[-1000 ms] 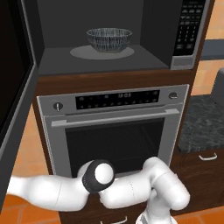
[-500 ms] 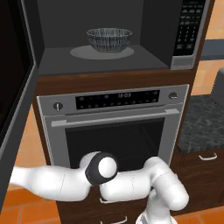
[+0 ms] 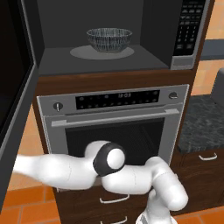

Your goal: Open the microwave, place the bowl with waffle inside the microwave, then close the microwave door and turn it on.

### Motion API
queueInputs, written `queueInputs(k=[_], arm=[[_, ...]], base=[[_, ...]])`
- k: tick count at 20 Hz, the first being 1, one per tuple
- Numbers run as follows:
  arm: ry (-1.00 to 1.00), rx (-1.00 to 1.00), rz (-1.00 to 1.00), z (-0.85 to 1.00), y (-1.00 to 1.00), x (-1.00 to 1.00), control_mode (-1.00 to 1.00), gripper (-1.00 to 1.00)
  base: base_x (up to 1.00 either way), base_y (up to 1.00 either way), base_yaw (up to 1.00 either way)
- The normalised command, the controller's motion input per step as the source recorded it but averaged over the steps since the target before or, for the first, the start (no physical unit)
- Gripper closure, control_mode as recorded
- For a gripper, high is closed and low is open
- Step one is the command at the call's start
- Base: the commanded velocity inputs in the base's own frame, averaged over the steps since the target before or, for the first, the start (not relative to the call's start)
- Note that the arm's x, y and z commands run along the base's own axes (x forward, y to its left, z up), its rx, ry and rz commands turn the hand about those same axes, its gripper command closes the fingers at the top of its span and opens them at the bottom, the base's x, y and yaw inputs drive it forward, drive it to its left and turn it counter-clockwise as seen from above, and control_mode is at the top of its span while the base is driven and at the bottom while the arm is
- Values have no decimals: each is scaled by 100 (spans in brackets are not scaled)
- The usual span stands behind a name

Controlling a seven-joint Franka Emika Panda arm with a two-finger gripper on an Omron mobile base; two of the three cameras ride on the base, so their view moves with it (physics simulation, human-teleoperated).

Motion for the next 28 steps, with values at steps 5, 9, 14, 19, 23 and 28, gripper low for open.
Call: queueInputs(k=[5,9,14,19,23,28], arm=[[0,9,0,29,-58,0,-100,-100],[0,6,0,21,-41,0,-100,-100],[0,7,0,12,-40,0,-100,-100],[0,6,0,2,-49,1,-100,-100],[-1,3,4,0,-49,0,-100,-100],[-1,0,5,0,-33,0,-100,-100]], base=[[0,0,0],[0,0,0],[0,0,0],[0,0,0],[0,0,0],[0,0,0]])
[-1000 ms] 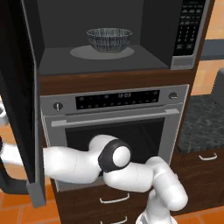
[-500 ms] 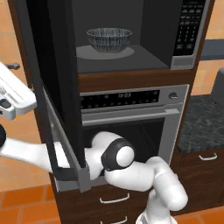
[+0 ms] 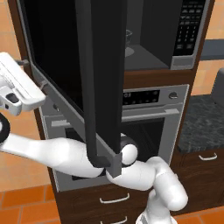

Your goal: Open the microwave, place the bowl with waffle inside the microwave, then close the microwave door and turn it on.

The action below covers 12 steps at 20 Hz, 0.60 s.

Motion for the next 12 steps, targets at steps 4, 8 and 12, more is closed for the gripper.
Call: queueInputs(k=[4,8,12], arm=[[-1,0,4,-4,-20,0,-100,-100],[0,0,1,0,-8,0,-100,-100],[0,0,0,0,-6,2,-100,-100]], base=[[0,0,0],[0,0,0],[0,0,0]])
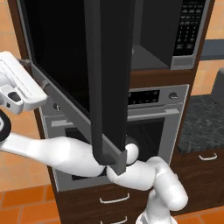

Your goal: Open the microwave, place the bowl with waffle inside the microwave, then close the microwave door and turn it on.

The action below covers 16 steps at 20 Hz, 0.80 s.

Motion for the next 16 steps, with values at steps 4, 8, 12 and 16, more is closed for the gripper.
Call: queueInputs(k=[4,8,12,16], arm=[[0,0,0,0,-16,27,-100,-100],[0,4,0,0,-42,12,-100,-100],[0,2,0,0,-30,6,-100,-100],[0,0,0,0,-22,1,-100,-100]], base=[[0,0,0],[0,0,0],[0,0,0],[0,0,0]])
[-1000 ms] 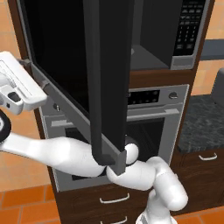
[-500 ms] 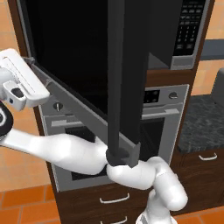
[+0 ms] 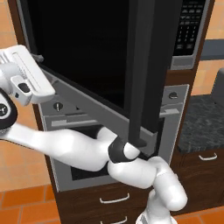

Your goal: Open the microwave, place the bowl with waffle inside the microwave, then close the microwave door and turn it on.

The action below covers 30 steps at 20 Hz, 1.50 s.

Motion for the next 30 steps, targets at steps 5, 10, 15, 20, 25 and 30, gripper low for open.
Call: queueInputs(k=[5,10,15,20,25,30], arm=[[0,4,0,0,-40,9,-100,-100],[0,7,2,0,-60,13,-100,-100],[0,5,4,0,-51,11,-100,-100],[0,3,5,0,-46,10,-100,-100],[0,0,13,0,-46,14,-100,-100],[0,0,19,2,-35,13,-100,-100]], base=[[0,0,0],[0,0,0],[0,0,0],[0,0,0],[0,0,0],[0,0,0]])
